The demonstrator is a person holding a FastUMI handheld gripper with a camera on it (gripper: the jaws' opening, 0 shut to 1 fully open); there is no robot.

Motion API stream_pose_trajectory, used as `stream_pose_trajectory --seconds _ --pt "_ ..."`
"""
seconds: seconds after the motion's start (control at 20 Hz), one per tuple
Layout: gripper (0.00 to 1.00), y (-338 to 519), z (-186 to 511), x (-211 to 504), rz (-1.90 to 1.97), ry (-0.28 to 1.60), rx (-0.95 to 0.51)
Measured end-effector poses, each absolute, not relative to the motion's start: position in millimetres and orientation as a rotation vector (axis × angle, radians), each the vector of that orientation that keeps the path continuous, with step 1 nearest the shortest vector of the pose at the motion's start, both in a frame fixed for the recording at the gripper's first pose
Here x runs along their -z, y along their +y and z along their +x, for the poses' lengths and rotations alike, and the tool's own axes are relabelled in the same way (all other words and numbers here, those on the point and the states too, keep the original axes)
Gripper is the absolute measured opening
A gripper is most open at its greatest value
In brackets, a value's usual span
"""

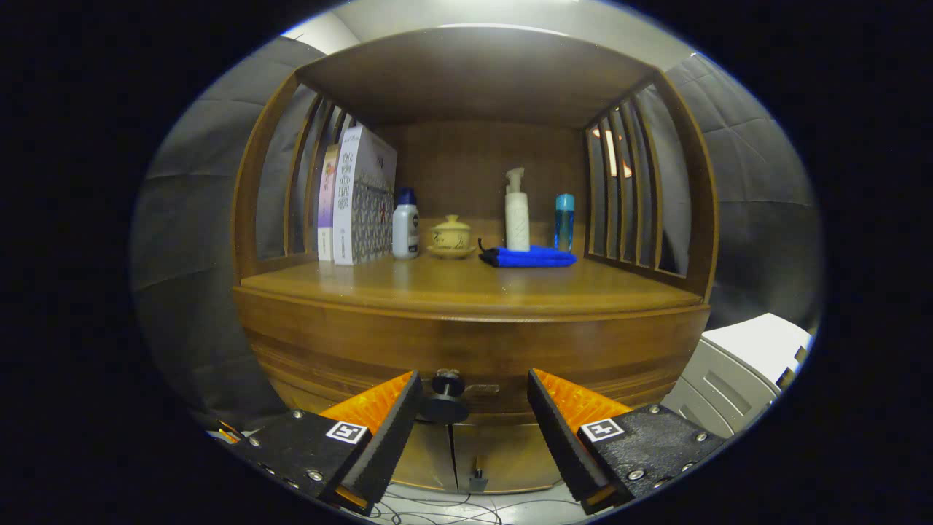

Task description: Pull open the drawer, take out the items inside it, and place them on the countertop above the cabinet.

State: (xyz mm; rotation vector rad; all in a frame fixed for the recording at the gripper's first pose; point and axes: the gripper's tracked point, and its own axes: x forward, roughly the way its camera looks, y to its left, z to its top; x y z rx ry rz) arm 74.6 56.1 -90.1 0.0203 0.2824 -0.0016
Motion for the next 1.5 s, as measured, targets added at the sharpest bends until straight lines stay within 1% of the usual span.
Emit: stream_pose_trajectory --seconds 0.15,0.2,0.4,0.6,0.85,1.0,1.1,1.25,1.5 --pt "0.85 66 77 102 -0.015 0.314 -0.026" --pt "0.79 67 79 106 -0.033 0.328 -0.031" --pt "0.65 73 82 130 -0.040 0.404 -0.046" --pt "0.50 74 81 128 -0.046 0.391 -0.048" --pt "0.52 72 88 120 -0.011 0.366 -0.043" --pt "0.53 74 87 125 0.011 0.397 -0.053" --pt "0.44 74 88 124 0.012 0.406 -0.050" --pt "0.38 74 82 123 0.010 0.406 -0.045" --pt "0.38 76 44 121 -0.014 0.406 -0.037"
